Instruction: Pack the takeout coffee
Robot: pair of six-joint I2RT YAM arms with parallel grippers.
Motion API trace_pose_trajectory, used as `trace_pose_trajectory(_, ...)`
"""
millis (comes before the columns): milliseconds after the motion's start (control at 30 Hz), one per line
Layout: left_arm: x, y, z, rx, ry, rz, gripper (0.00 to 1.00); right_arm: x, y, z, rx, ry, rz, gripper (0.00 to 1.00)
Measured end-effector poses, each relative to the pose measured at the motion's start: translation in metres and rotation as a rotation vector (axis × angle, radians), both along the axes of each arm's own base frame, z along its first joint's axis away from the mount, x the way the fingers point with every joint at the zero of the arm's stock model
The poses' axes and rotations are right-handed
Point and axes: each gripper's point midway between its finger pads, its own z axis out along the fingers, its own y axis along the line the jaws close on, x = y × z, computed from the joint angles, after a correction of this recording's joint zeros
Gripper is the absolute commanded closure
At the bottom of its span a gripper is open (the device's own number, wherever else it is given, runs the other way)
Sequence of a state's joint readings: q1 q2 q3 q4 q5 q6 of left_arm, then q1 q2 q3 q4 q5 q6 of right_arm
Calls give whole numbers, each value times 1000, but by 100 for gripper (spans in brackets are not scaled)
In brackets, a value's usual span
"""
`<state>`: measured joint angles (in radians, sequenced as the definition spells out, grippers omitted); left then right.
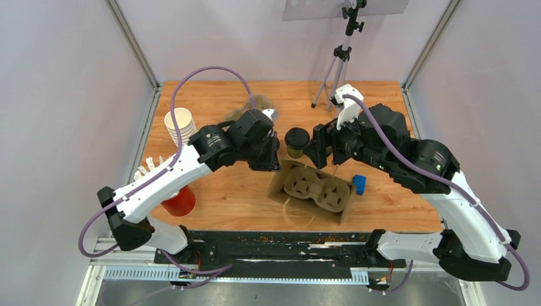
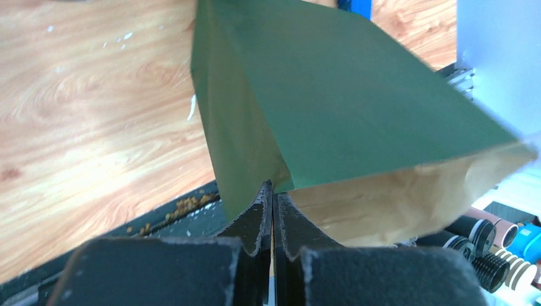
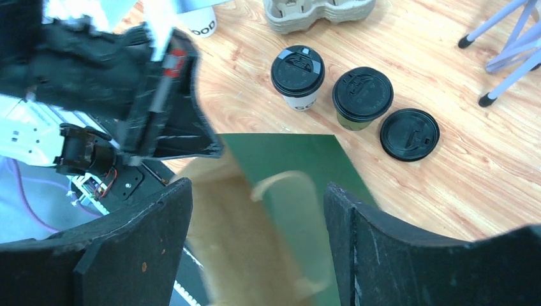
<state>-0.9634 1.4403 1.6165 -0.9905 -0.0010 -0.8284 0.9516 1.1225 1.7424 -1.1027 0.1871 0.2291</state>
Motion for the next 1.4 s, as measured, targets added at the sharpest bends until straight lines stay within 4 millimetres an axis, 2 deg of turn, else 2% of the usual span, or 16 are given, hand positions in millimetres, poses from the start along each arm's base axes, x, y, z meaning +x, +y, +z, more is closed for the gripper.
trace_pose_trajectory(100, -9, 22, -3, 21, 32, 36, 99, 13, 0, -8, -15, 39, -22, 25)
trace_pose_trajectory(267, -18, 57, -3, 70, 66, 128, 100, 39, -10, -6, 8, 87, -75, 26)
trace_pose_trajectory(367, -23, 77, 2, 85, 66, 179, 100, 45, -11, -7, 12, 113, -74, 27)
trace_pose_trajectory(633, -31, 96, 8, 76, 79, 263, 100, 31, 13, -22, 23, 217, 68, 26)
trace_pose_trajectory(833, -23, 117, 5, 138, 57, 379, 100, 26, 17, -25, 16, 236, 110, 25)
trace_pose_trajectory(1067, -10, 141, 10, 196, 11, 488, 100, 25, 23, -42, -14, 311, 136, 21)
trace_pose_trajectory(1200, -3, 142, 12, 215, -4, 508, 100, 21, 22, -56, -47, 379, 142, 21)
trace_pose_trajectory(1400, 0, 144, 12, 212, -5, 537, 100, 4, 11, -73, -102, 496, 144, 22)
